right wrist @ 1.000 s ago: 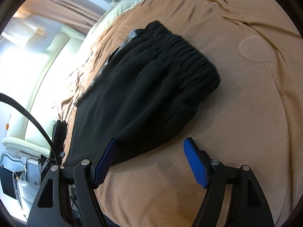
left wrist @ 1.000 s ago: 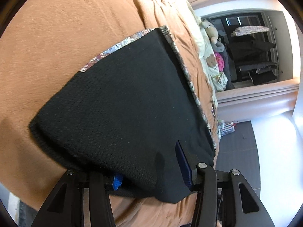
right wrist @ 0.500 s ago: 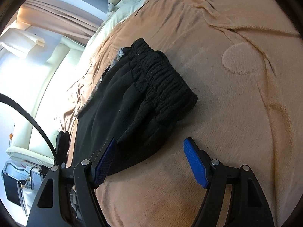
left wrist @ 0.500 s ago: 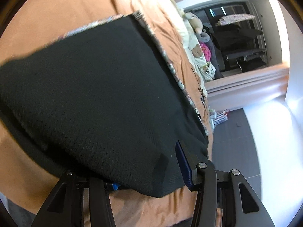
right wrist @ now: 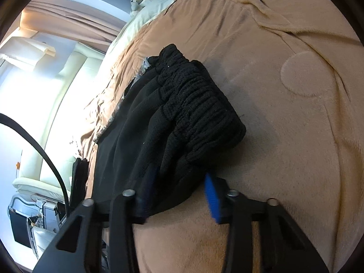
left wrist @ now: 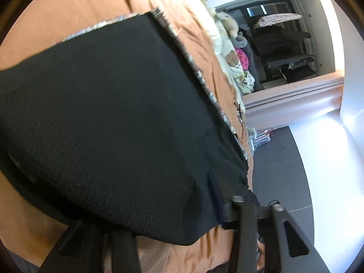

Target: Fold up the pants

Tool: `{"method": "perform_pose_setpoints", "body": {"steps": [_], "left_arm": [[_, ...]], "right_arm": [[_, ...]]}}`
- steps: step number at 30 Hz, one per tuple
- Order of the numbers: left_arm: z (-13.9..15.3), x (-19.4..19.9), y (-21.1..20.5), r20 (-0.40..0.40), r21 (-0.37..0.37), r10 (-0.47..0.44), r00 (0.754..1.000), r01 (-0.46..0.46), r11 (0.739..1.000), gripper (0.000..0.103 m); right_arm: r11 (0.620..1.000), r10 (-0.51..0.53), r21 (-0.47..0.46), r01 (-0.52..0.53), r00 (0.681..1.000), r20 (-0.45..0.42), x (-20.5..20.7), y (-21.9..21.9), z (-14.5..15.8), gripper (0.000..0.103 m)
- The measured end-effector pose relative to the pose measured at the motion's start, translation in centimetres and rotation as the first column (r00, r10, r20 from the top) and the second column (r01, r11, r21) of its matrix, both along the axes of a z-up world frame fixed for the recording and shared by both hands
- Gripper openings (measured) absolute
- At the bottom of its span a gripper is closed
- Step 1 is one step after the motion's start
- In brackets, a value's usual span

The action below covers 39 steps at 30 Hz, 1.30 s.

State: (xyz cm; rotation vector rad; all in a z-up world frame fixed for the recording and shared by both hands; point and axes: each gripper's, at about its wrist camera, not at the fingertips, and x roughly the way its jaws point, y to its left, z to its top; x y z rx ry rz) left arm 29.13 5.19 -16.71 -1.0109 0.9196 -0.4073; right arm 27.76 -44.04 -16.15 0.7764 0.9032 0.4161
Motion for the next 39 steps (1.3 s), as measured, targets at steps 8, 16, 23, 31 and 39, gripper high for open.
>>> {"method": "perform_pose_setpoints", "body": {"steps": [8,16,23,31,39], "left_arm": [[0.0,-1.8,0.1,-0.031,-0.091,-0.045,0.998,0.042,0.995,0.023],[0.3,-2.5,-1.3,-0.024,-0.041,-0.061,0.998,0.060,0.997,0.030],[0.7,-1.7,-3.1,-0.003,0.112,-0.073,0.997,0.073,0.991,0.039],[-0.2,-1.8,-3.1,-0.038,0.087,-0.127,0.991,0.129,0.988,0.025],[-0.2,-3.4,-1.7,-0.039,-0.067,-0.184,0.982,0.181,0.981,0.005]], "right_arm": [[1.000,0.015,-0.022,-0.014,0.999,0.033,0.3,0.5,0.9,0.019],[1.000,0.022,-0.023,-0.022,0.999,0.029,0.4,0.9,0.9,0.019],[0.999,0.031,-0.027,-0.030,0.999,0.022,0.5,0.8,0.8,0.019],[0.998,0.032,-0.058,-0.028,0.997,0.072,0.6,1.2,2.3,0.015],[0.997,0.038,-0.075,-0.032,0.996,0.080,0.9,1.7,2.5,0.015]]}}
